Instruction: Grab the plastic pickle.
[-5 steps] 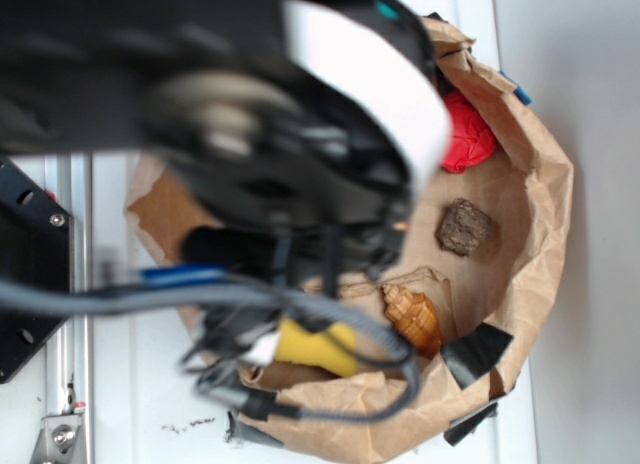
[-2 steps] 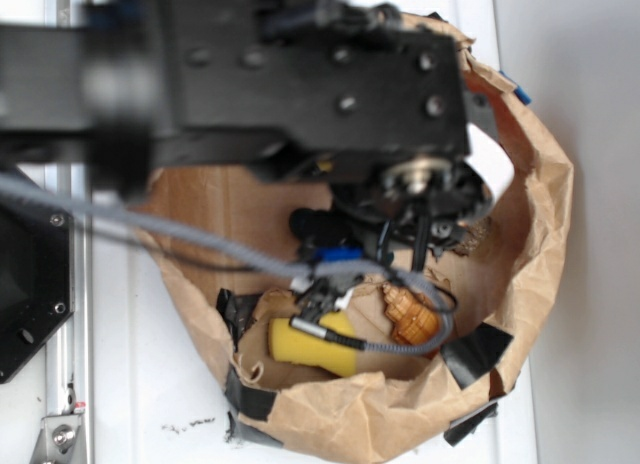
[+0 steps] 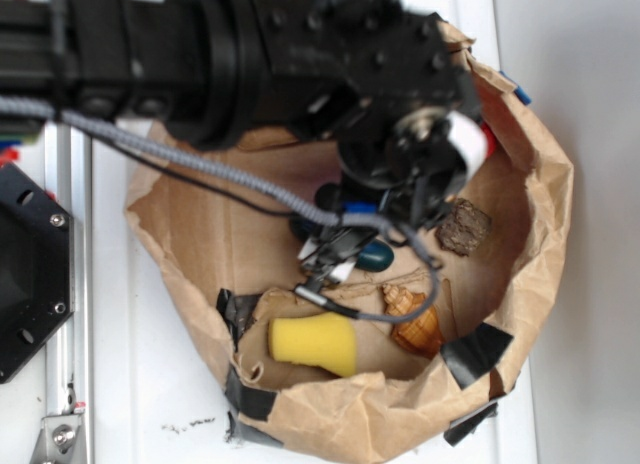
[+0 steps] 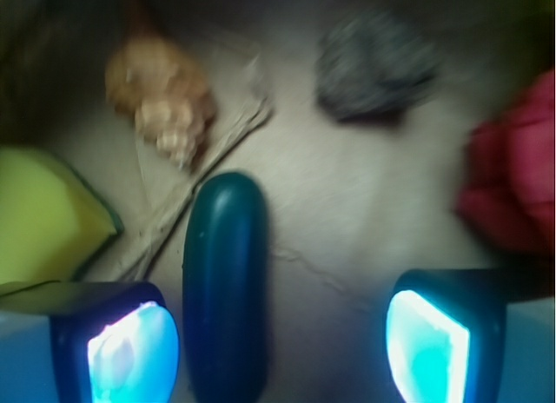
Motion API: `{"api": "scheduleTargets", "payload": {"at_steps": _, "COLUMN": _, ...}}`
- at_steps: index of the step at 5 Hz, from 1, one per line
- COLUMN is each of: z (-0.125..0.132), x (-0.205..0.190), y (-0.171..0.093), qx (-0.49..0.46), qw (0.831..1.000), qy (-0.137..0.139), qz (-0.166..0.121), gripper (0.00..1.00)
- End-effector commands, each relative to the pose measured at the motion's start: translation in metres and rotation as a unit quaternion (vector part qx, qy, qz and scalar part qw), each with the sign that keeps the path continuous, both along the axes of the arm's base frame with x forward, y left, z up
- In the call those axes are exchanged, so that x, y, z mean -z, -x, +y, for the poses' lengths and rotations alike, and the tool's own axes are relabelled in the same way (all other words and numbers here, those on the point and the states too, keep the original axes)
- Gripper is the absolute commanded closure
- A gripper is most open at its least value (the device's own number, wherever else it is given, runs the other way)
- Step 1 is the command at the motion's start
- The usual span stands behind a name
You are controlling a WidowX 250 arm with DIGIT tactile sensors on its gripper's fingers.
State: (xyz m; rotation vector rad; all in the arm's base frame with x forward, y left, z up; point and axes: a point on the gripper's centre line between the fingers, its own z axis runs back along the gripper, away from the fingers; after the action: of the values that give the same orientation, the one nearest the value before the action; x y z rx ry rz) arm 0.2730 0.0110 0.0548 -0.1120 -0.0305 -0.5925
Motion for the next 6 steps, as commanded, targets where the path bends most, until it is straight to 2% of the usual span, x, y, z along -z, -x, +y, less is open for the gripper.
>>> {"api": "scheduleTargets", "payload": {"at_steps": 1, "z": -0.027, "x": 0.019, "y": 0.011, "qx": 0.045, "qw": 0.998, "qy": -0.022, "qz": -0.028, "gripper": 0.0}}
{"api": "scheduleTargets", "payload": {"at_steps": 2, "z": -0.026, "x": 0.025, "y": 0.009, "qx": 0.037, "qw": 0.999, "qy": -0.027, "qz": -0.028, "gripper": 1.0}}
{"api": "scheduleTargets", "payload": {"at_steps": 3, "z": -0.025, "x": 0.026, "y": 0.006, "qx": 0.033, "qw": 0.999, "qy": -0.033, "qz": -0.028, "gripper": 1.0}}
{"api": "scheduleTargets", "payload": {"at_steps": 4, "z": -0.026, "x": 0.013, "y": 0.004, "qx": 0.034, "qw": 0.999, "qy": -0.025, "qz": -0.033, "gripper": 1.0}}
{"api": "scheduleTargets", "payload": {"at_steps": 5, "z": -0.02, "x": -0.009, "y": 0.006, "qx": 0.026, "qw": 0.998, "qy": -0.011, "qz": -0.052, "gripper": 1.0}}
{"api": "scheduleTargets", "payload": {"at_steps": 6, "z": -0.008, "x": -0.059, "y": 0.015, "qx": -0.009, "qw": 0.996, "qy": 0.025, "qz": -0.09, "gripper": 1.0}}
